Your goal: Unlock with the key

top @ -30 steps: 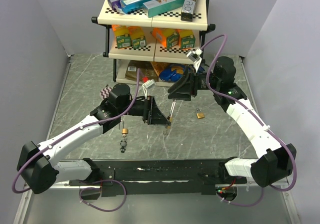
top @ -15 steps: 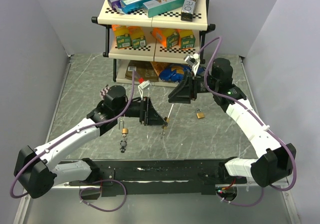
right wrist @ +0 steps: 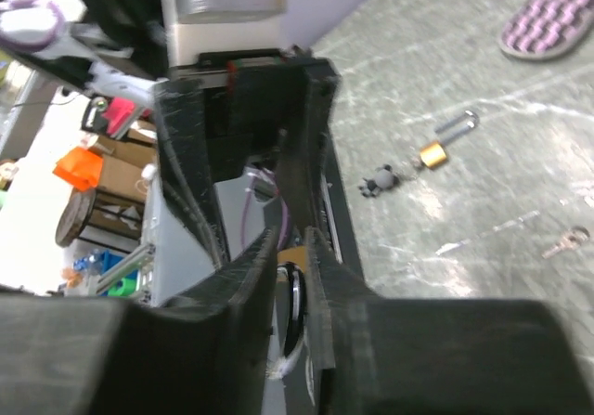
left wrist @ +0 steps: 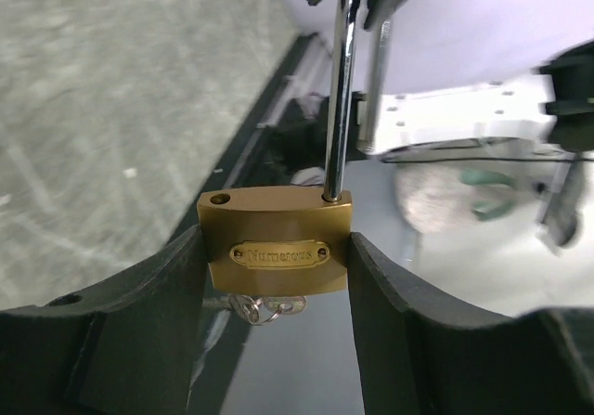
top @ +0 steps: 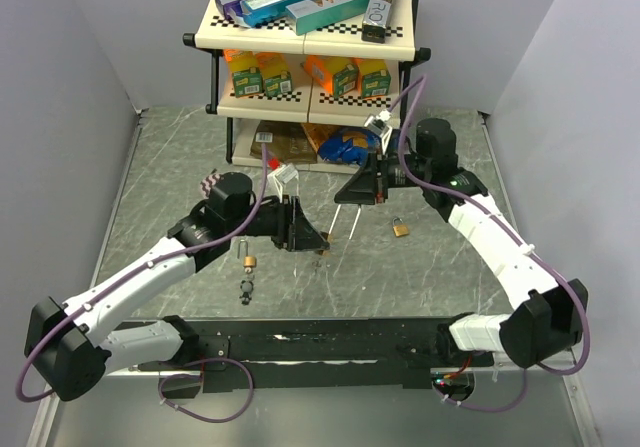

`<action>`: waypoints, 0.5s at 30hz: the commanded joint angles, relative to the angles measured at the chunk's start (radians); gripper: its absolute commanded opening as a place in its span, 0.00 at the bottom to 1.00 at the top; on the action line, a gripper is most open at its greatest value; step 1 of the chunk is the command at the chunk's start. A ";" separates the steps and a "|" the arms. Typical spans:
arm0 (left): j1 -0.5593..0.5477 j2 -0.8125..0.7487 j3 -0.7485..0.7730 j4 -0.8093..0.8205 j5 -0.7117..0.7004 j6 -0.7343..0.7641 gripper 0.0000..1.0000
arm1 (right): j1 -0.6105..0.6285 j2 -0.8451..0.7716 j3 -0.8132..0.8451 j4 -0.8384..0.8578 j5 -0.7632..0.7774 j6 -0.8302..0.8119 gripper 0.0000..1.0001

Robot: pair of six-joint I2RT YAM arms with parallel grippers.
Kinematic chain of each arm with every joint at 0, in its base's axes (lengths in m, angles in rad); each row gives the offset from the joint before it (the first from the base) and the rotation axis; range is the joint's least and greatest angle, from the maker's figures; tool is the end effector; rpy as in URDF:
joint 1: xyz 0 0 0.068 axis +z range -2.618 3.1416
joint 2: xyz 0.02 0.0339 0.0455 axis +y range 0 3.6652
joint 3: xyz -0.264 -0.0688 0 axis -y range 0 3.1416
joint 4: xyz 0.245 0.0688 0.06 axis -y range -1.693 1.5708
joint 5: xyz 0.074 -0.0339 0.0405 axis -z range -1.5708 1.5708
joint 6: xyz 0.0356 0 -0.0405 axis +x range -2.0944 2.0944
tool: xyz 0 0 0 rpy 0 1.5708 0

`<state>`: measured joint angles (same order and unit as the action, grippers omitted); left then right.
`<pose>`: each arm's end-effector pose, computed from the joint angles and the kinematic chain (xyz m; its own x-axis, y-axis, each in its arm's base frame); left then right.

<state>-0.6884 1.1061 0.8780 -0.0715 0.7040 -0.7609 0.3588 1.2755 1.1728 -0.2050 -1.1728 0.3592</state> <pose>0.1788 -0.1770 0.3227 -0.8283 0.0008 -0.5602 0.5394 0.2711 -0.7972 0.2476 0.1279 0.3740 -0.6025 -0.0804 -0.7941 -0.7978 0.0883 0.5964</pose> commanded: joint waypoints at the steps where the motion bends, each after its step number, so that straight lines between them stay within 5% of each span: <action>1: 0.010 -0.040 0.068 -0.071 -0.165 0.089 0.01 | 0.038 0.028 0.024 -0.059 0.045 -0.026 0.20; 10: -0.011 -0.040 0.050 -0.263 -0.389 0.118 0.01 | 0.109 0.154 -0.013 -0.047 0.240 -0.042 0.01; 15: -0.086 -0.022 0.047 -0.367 -0.498 0.085 0.01 | 0.178 0.263 -0.036 0.015 0.286 -0.045 0.00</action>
<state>-0.7296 1.0946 0.8871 -0.3992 0.3538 -0.6285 0.4843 1.4715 1.1671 -0.2344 -0.9367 0.3424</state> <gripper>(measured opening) 0.601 0.151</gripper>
